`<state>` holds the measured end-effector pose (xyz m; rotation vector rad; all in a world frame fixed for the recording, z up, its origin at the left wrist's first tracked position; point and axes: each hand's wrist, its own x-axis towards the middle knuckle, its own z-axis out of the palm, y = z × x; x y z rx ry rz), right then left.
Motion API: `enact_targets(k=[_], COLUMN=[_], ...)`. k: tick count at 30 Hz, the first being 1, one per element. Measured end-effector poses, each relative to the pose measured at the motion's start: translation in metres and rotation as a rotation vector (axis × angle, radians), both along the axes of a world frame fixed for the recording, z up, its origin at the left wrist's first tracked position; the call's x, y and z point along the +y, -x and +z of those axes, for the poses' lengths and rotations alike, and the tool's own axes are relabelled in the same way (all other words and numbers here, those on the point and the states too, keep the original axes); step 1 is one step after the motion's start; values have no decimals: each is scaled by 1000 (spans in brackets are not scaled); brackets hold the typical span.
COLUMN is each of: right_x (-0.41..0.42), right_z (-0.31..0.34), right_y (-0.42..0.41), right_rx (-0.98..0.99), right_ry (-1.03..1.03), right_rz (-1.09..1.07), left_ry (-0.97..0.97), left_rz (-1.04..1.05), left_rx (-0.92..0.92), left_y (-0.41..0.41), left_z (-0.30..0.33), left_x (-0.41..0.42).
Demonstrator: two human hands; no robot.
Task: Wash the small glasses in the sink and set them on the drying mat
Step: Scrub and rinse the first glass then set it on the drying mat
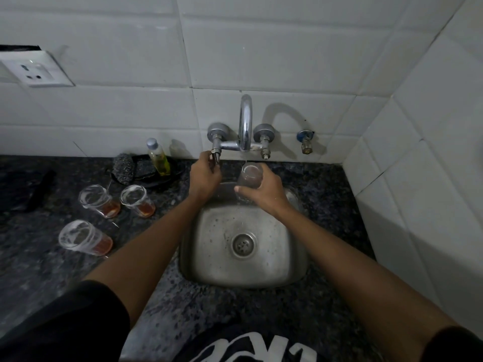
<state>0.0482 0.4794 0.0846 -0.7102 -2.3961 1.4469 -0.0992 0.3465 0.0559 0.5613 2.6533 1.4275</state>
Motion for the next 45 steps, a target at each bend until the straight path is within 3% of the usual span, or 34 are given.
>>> enact_targets(k=[26,38,45], right_x=[-21,-30,-72], right_z=[6,8,19], right_y=[-28,-34,-8], right_rx=[158,105,115], right_ry=[-79,-62,-42], right_rz=[-164,-79,83], left_ry=[60,26,17], left_rz=[-119,-94,32], left_rx=[84,83,165], left_y=[-56,-77,-75], left_z=[9,19,29], left_x=[-50,-69,-126])
